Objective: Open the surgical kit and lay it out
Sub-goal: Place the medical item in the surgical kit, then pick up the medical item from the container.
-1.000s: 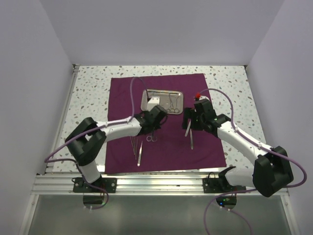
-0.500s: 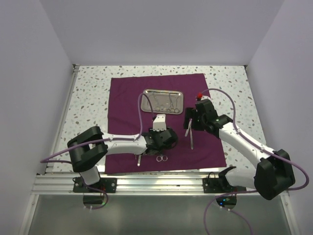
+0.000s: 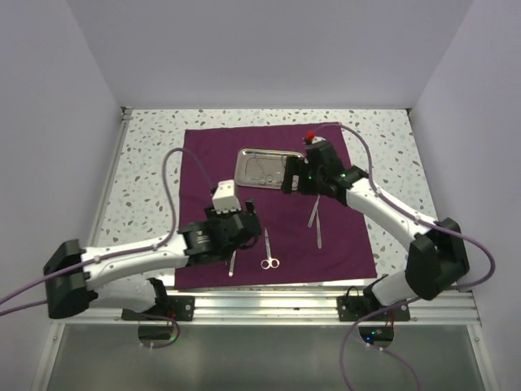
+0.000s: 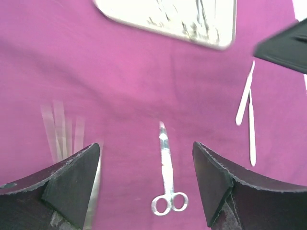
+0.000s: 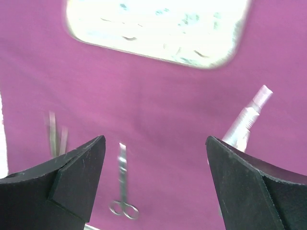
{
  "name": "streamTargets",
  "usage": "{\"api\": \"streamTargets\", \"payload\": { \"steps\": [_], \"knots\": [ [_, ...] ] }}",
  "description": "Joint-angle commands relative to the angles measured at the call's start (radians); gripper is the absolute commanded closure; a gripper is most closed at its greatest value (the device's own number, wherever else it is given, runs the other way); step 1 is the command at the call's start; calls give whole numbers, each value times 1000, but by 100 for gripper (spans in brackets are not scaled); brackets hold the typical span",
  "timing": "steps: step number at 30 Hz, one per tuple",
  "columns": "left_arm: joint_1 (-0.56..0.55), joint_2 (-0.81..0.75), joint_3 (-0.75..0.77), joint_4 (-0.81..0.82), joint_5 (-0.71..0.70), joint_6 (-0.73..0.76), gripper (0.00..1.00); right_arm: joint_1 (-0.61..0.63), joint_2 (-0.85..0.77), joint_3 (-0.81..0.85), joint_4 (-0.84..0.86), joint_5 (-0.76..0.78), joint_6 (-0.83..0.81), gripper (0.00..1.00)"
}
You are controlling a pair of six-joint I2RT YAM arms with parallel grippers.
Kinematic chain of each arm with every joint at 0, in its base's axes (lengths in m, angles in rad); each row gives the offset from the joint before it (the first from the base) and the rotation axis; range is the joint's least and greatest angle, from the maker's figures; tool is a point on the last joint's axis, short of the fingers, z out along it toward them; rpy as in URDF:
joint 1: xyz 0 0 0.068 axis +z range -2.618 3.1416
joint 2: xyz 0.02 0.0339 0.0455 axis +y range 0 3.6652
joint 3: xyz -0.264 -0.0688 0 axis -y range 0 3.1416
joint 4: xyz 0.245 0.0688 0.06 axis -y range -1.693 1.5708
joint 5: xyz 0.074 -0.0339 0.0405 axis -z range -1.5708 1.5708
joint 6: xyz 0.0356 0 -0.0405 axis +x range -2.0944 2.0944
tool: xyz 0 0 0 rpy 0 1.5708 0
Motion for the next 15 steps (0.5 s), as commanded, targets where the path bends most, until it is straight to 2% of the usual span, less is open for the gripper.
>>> {"api": "streamTargets", "payload": {
  "steps": [1,3,7,11,15],
  "knots": [
    [-4,-174,-68,-181,-176,-2,17,32,149,176,49,-62,-13,11],
    [0,-268,-117,-223,-199,-1,17,35,240,253,41,-76,-21,11],
    [15,-362,-212,-179,-185,85,16,35,506,505,0,-88,-33,11],
    [45,-364,-284,-142,-141,106,16,36,708,759,-58,-91,-40,12],
    [46,-344,-294,-94,-125,149,16,36,864,910,-114,-53,-52,12]
  ]
}}
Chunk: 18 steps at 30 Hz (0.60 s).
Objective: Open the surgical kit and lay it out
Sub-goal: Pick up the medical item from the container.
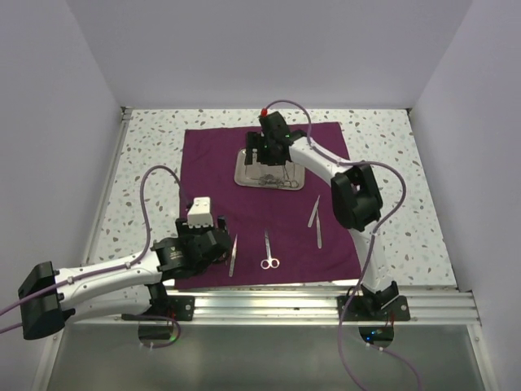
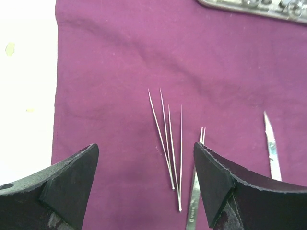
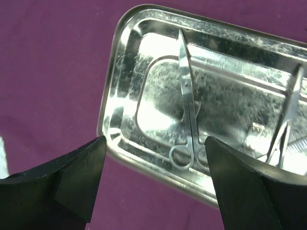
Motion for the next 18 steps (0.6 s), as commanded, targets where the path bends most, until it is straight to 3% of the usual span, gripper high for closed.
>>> {"api": "streamTargets", "payload": {
  "steps": [1,13,18],
  "knots": [
    [4,14,-2,66,-17,54,17,2,92,176,-93,31,-31,12],
    [4,43,-25,121,-17,77,17,-1,390,550,-204,181,-69,16],
    [4,52,-30,129,-19,77,17,-3,433,614,-250,278,-95,27]
  ]
}}
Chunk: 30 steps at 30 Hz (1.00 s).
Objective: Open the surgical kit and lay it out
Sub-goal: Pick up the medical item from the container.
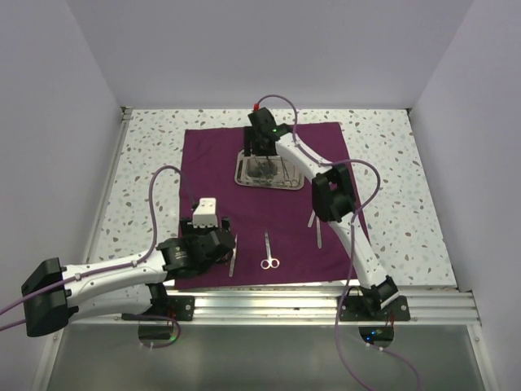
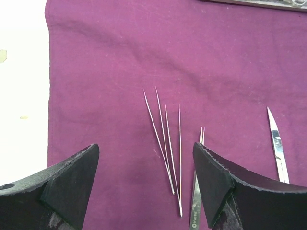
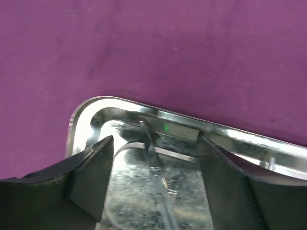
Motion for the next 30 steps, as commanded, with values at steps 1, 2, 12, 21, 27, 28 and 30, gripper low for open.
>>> {"api": "streamTargets", "payload": {
  "steps": [1,2,12,21,27,28,30],
  "knots": [
    [3,3,-9,49,-28,10,18,-2,25,42,-81,91,-35,29],
    [3,6,-9,51,-28,9,18,-2,28,42,-88,103,-35,32],
    [3,32,-9,52,-28,7,18,-34,8,-59,-114,169,-32,64],
    [3,44,-7,52,-30,6,19,-42,20,-52,-113,149,-31,80],
    [3,46,-7,51,-28,4,19,-52,43,-48,-125,137,-31,93],
    [3,47,-6,52,-28,4,19,-54,45,-47,-125,134,-31,96],
    [3,49,-7,52,-28,6,19,-60,46,-50,-127,129,-27,100]
  ]
}}
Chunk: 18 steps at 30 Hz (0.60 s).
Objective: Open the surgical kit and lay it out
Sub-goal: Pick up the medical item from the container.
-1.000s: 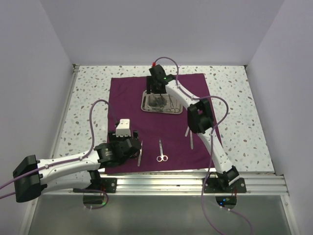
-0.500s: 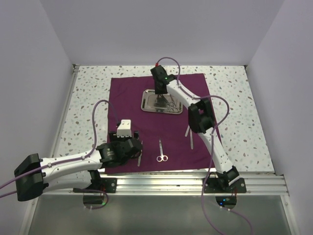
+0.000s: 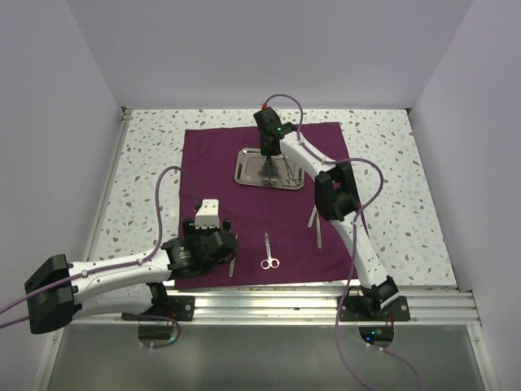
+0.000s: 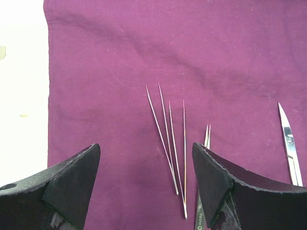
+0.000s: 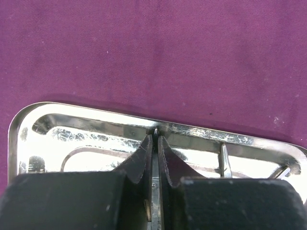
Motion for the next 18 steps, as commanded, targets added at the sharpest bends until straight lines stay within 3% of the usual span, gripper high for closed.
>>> {"api": "streamTargets", "payload": {
  "steps": [1,18],
  "knots": [
    [3,6,3,36,-27,2,19,-30,51,-24,-80,-8,-5,100],
    [3,42,12,37,-33,3,20,-33,-255,-231,110,-45,3,100]
  ]
}}
